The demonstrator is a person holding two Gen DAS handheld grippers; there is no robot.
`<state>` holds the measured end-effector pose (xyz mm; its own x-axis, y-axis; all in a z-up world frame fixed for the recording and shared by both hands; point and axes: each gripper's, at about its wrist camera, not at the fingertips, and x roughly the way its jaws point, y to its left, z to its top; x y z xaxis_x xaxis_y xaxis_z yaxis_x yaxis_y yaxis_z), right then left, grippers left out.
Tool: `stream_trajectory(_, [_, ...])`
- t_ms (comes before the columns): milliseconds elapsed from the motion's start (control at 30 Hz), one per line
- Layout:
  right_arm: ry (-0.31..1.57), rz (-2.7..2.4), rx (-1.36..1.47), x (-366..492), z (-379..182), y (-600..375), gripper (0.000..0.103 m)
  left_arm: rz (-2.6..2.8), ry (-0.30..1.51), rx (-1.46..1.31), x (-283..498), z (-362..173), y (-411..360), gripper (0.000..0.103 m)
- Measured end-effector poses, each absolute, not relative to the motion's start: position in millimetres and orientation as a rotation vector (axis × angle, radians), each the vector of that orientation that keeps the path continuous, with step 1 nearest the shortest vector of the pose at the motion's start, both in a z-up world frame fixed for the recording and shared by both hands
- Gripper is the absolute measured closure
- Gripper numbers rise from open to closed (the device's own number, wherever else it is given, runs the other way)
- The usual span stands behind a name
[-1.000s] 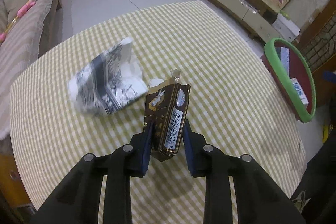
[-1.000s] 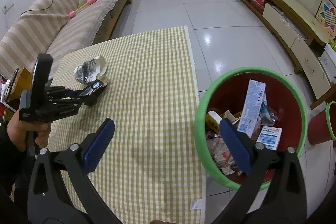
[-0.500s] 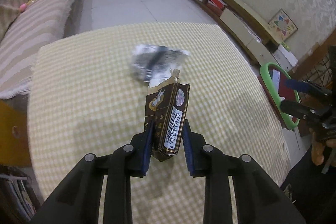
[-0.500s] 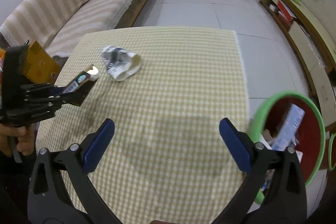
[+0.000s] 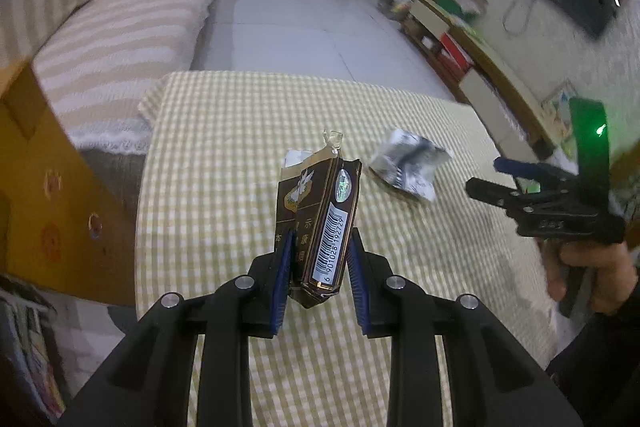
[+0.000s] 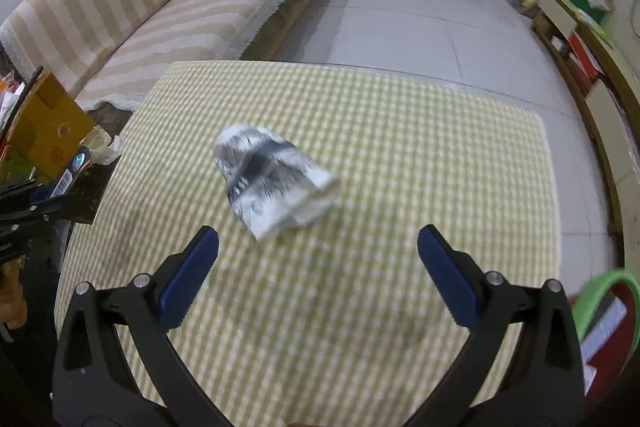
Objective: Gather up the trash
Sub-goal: 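Hold the brown box with the left gripper while the right gripper grasps the printed paper wrapper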
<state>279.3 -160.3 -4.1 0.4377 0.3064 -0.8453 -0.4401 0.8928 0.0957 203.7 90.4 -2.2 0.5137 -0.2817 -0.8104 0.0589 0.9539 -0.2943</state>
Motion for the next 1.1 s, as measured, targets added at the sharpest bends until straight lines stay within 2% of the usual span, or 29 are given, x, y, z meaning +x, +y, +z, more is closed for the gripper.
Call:
stream_trajectory(167, [1.015,0.506,-0.247,297.7,-14.5,-142.6,0.006,-0.213,1.023,-0.282,203.4,-17.0,91.9,0.079])
stream_trajectory(233, [1.037,0.513,-0.259,305.7,-20.5,-138.6,0.011,-0.21,1.022,-0.284,202.9,-20.0,92.9,0.079])
stream_trajectory(300, [1.066,0.54,-0.263,311.1,-25.6,-134.1,0.026,-0.211,1.019,-0.298,203.2,-23.0,93.7,0.079])
stream_trajectory(367, [1.084,0.545,-0.298,311.1,-31.2,-128.4,0.052,-0.214,1.019,-0.303,202.5,-25.0,93.2,0.079])
stream_trajectory(400, [1.076,0.544,-0.315,308.6,-31.2,-126.8,0.053,-0.216,1.019,-0.298,202.2,-25.7,92.5,0.079])
stream_trajectory(433, [1.071,0.545,-0.319,305.7,-31.1,-125.3,0.059,-0.219,1.021,-0.292,202.0,-26.5,90.6,0.079])
stream_trajectory(467, [1.093,0.561,-0.32,304.5,-32.7,-125.2,0.077,-0.222,1.022,-0.292,202.7,-27.1,90.0,0.079])
stream_trajectory(567, [1.087,0.561,-0.326,295.2,-30.9,-131.2,0.081,-0.229,1.025,-0.289,201.1,-28.5,86.6,0.079])
stream_trajectory(1100, [1.057,0.484,-0.215,232.9,22.4,-188.5,0.082,-0.251,1.02,-0.253,183.1,-16.2,65.0,0.079])
